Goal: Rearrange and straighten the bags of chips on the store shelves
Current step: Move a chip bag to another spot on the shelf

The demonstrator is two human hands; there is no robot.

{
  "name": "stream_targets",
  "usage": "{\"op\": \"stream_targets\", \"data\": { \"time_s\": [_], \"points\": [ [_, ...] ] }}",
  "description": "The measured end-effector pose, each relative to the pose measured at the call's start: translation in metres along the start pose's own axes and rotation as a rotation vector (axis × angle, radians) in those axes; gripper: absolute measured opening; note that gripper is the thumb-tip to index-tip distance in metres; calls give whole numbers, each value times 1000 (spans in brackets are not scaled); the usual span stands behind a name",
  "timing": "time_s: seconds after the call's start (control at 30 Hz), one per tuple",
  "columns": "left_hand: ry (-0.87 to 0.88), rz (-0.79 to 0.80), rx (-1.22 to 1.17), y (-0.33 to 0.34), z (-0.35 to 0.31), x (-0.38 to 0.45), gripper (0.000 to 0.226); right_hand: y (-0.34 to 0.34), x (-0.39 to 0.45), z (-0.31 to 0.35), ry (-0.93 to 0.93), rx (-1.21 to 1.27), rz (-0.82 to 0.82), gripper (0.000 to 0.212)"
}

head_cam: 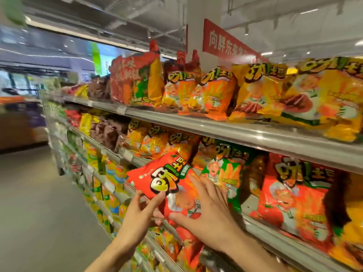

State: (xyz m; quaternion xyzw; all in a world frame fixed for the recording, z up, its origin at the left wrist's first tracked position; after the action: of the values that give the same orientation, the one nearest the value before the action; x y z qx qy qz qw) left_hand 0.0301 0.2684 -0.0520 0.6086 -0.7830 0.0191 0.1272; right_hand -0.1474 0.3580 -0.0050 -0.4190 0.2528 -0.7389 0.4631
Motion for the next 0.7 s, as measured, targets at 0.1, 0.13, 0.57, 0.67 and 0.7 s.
{"op": "stream_targets", "data": {
  "time_s": [0.1,0.13,0.57,0.67,0.7],
  "points": [
    [50,-57,33,-32,-7,49,73,30,55,21,-67,26,-5,103],
    [61,-71,43,-42,-9,63,69,40,73,27,-86,32,-7,102],
    [137,95,75,-55,10,223,63,95,202,21,30,-90,-161,97],
    [116,231,28,-21,14,252,56,84,205,8,200,-199,-298,92],
    [113,290,-7,-8,15,259,52,81,205,3,276,-231,-352,90]
  ]
}}
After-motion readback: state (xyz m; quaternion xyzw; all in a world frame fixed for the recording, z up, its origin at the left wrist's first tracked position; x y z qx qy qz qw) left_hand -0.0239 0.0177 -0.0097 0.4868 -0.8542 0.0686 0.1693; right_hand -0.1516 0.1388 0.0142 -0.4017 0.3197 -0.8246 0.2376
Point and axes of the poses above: each hand's wrist, its own x-axis towards the middle knuckle, its own y-axis out of the palm, z = x × y, the point moved 3 cm from there along x, towards the middle knuckle, and after that the axes turned 7 degrees about y, right-handed, at the moved point
